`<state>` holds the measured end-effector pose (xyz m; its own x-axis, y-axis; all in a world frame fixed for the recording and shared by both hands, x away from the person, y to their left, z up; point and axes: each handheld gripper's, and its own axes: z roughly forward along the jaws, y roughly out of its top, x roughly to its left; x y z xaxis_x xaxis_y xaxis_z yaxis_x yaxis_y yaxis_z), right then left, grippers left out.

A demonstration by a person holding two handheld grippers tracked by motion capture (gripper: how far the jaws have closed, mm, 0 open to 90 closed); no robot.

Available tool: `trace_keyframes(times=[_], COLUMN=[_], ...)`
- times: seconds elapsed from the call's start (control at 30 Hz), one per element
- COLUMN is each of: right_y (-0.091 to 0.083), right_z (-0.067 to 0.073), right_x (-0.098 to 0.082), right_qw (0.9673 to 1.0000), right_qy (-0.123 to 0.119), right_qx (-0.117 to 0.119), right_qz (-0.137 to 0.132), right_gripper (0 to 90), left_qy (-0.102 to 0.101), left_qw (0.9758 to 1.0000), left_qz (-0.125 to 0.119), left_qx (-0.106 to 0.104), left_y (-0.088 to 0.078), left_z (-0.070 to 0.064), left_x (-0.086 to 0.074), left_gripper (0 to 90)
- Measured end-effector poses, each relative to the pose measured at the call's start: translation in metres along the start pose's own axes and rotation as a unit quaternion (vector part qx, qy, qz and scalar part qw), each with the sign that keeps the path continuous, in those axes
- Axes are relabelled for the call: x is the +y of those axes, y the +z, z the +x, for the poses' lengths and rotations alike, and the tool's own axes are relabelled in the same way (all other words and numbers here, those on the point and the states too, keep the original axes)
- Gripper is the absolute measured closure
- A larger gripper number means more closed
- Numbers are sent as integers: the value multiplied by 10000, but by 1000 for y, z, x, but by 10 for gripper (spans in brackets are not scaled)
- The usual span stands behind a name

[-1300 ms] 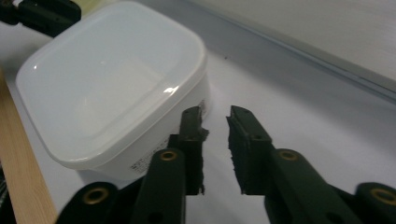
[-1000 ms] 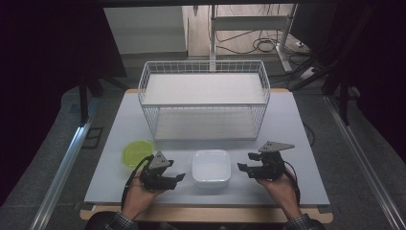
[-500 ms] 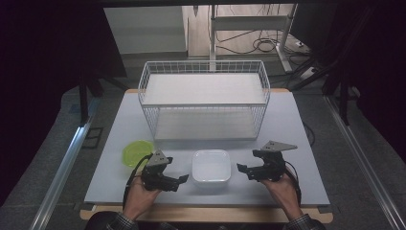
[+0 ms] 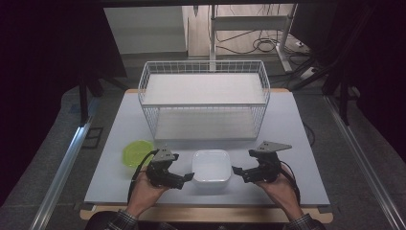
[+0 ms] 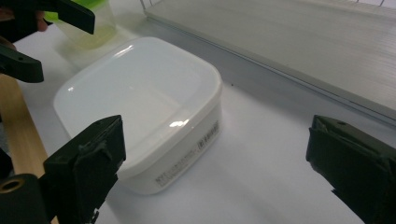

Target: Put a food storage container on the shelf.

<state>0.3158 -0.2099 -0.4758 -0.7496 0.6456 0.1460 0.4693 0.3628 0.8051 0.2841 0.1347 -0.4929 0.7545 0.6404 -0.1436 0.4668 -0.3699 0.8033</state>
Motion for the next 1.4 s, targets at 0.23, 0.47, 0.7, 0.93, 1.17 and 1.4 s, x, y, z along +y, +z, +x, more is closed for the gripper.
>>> trace_keyframes(times=[0.23, 0.47, 0.7, 0.93, 1.17, 1.4], right_y=[5, 21, 42, 35, 13, 3], right_z=[5, 7, 7, 15, 30, 39], right_x=[6, 14, 16, 17, 14, 8], right_qw=[9991, 9960, 9909, 9875, 9894, 9907], right_qy=[233, 357, 428, 665, 590, 614], right_qx=[171, 551, 800, 841, 760, 747], right_qz=[322, 605, 991, 1159, 1092, 958], right_gripper=[149, 244, 292, 462, 639, 676], left_qy=[-149, -241, -536, -668, -1161, -1374], left_qw=[9997, 9983, 9935, 9921, 9881, 9850], left_qz=[-14, 325, 521, 624, 560, 513], left_qx=[-214, -414, -859, -862, -844, -909], left_y=[9, 27, 37, 33, 14, 7], left_z=[4, 9, 15, 9, 2, -4], left_x=[11, 16, 15, 14, 3, -5], left_gripper=[150, 172, 184, 160, 338, 395])
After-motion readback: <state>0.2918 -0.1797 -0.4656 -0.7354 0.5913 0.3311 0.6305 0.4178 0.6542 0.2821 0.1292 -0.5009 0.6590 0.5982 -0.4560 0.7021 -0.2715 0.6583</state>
